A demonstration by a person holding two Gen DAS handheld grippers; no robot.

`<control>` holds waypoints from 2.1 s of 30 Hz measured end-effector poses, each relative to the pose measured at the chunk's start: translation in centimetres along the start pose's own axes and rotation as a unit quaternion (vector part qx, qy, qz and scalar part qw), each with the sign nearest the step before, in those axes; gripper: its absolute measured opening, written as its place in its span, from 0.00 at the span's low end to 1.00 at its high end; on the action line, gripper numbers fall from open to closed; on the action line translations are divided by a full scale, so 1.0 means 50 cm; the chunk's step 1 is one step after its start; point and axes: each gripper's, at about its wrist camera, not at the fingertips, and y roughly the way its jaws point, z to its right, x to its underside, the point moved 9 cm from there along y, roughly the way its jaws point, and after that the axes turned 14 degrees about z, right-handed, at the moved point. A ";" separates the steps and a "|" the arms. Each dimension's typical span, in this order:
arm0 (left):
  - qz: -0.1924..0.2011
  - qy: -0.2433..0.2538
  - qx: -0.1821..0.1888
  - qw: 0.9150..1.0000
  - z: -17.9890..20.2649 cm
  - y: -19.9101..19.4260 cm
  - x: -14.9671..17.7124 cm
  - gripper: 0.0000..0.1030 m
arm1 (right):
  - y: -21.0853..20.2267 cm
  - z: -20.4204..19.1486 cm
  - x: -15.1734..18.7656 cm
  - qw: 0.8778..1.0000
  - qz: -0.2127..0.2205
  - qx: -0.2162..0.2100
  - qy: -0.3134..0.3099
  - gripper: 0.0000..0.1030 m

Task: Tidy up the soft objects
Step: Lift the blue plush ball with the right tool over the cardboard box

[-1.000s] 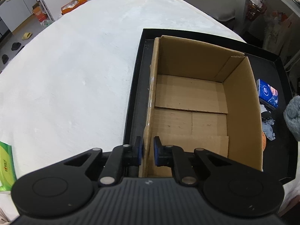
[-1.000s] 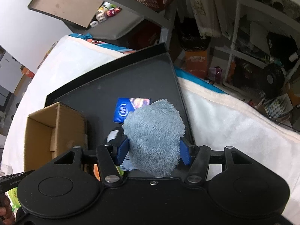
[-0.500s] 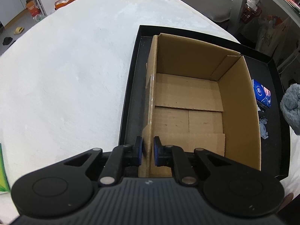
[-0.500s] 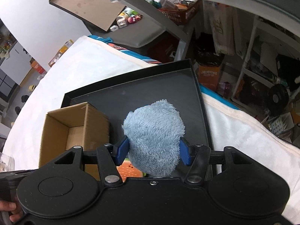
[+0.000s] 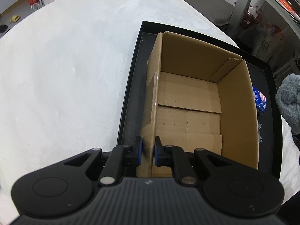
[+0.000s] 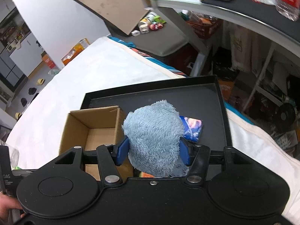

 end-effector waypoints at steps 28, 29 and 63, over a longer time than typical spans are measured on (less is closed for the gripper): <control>-0.044 -0.057 -0.044 0.996 -0.013 0.032 -0.002 0.12 | 0.054 -0.219 0.019 0.985 -0.002 -0.039 -0.168 0.53; -0.044 -0.059 -0.045 0.996 -0.013 0.033 -0.002 0.12 | 0.057 -0.224 0.021 0.984 -0.002 -0.042 -0.173 0.53; -0.040 -0.058 -0.060 0.996 -0.004 0.036 0.007 0.12 | 0.136 -0.361 0.060 0.923 -0.030 -0.138 -0.357 0.53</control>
